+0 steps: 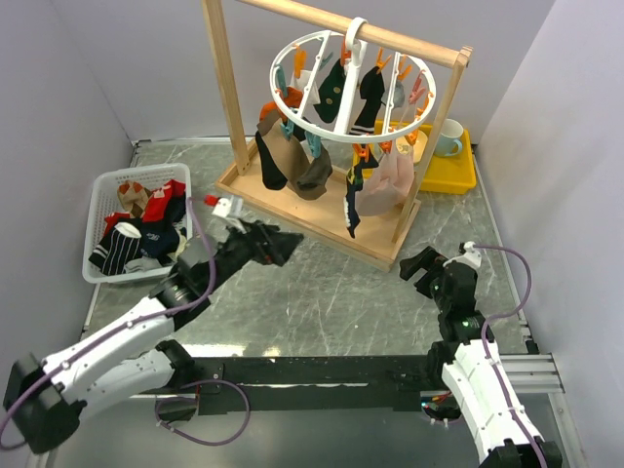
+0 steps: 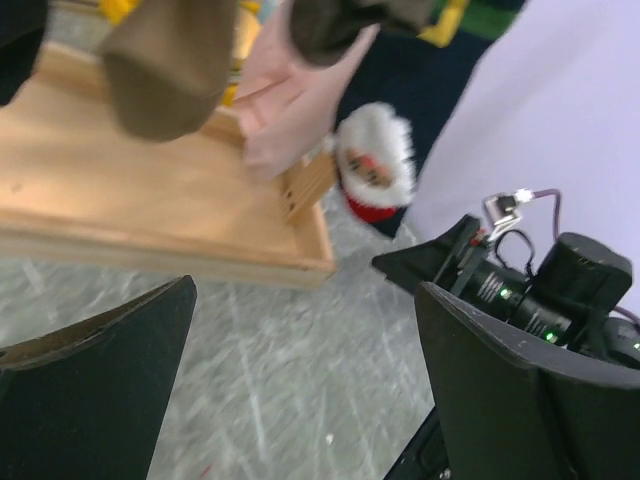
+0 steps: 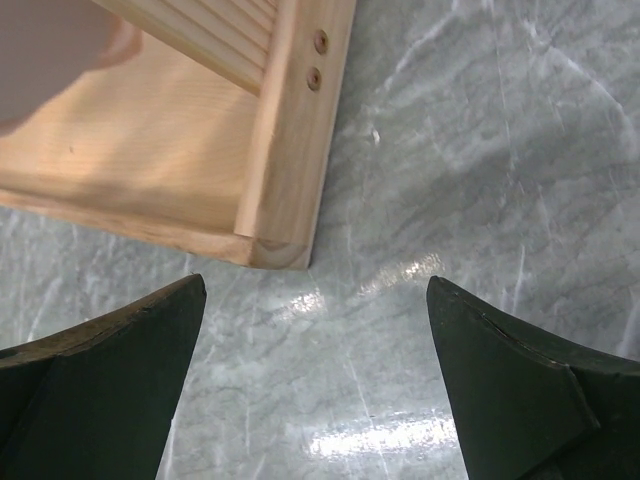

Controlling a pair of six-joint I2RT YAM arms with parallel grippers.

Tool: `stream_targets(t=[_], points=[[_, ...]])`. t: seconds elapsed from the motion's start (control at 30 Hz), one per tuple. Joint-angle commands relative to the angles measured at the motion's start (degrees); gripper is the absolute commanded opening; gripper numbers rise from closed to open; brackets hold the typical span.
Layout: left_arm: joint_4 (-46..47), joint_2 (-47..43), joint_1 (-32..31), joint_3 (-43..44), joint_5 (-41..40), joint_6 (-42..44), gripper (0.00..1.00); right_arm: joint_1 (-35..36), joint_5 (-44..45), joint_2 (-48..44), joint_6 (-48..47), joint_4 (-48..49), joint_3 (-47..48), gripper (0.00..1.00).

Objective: Remove the socks clipped to the hanger

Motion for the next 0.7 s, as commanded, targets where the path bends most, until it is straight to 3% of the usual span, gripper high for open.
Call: stream_targets(t=[0.0,0.47,0.67], points=[[4.28,6.80,-5.27,6.24,-7.47,4.53,0.99,0.25,-1.61,-0.12,-1.53,2.24,2.07,1.00],[23.95,24.73,-10.55,10.90,-13.98,8.05,0.99,0.34,-3.20,0.05,-2.50,2.33,2.33,1.00],[26.79,32.11,-10.64,15.21,-13.01,8.49,0.99,0.42,-3.81,-0.39,-2.94,2.33,2.16,1.00]])
